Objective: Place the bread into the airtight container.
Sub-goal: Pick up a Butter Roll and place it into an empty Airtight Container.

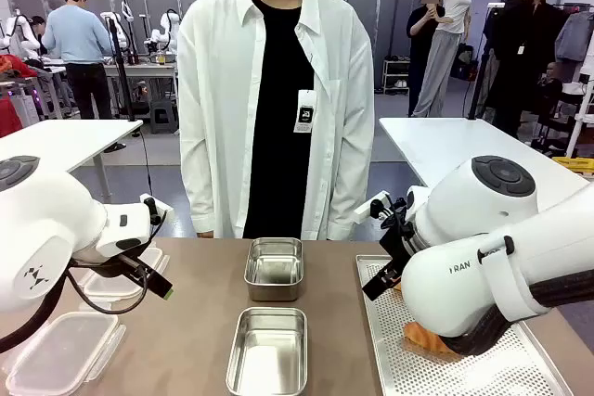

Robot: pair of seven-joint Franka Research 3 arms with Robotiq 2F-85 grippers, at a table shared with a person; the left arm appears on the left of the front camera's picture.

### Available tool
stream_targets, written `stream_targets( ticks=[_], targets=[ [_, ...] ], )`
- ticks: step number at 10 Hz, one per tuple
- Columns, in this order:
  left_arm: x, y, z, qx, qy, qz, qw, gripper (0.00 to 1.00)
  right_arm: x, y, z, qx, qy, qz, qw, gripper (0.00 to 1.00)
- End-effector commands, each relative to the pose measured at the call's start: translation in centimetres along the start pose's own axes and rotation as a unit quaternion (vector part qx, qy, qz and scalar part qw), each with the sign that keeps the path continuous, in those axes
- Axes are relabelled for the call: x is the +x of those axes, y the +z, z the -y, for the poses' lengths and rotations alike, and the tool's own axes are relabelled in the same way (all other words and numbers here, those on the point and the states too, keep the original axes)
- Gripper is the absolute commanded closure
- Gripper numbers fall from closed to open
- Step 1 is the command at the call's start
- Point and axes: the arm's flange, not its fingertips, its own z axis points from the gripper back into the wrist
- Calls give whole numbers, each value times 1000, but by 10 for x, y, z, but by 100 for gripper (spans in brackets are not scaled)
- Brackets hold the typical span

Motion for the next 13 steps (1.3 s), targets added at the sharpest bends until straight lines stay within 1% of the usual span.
stream_targets(
  ticks=[1,10,11,12,13],
  targets=[
    [0,0,0,0,-1,0,1000,0,0,0,0,0,0,0,1000,0],
    [0,0,1,0,-1,0,1000,0,0,0,0,0,2,0,1000,0],
    [10,21,-3,-25,-3,-4,1000,0,9,16,5,8,8,2,1000,0],
    [22,56,-11,-55,-4,-11,998,0,25,51,17,22,13,0,1000,0],
    [28,83,-18,-55,-11,-17,998,0,35,77,27,26,15,-3,1000,0]
  ],
)
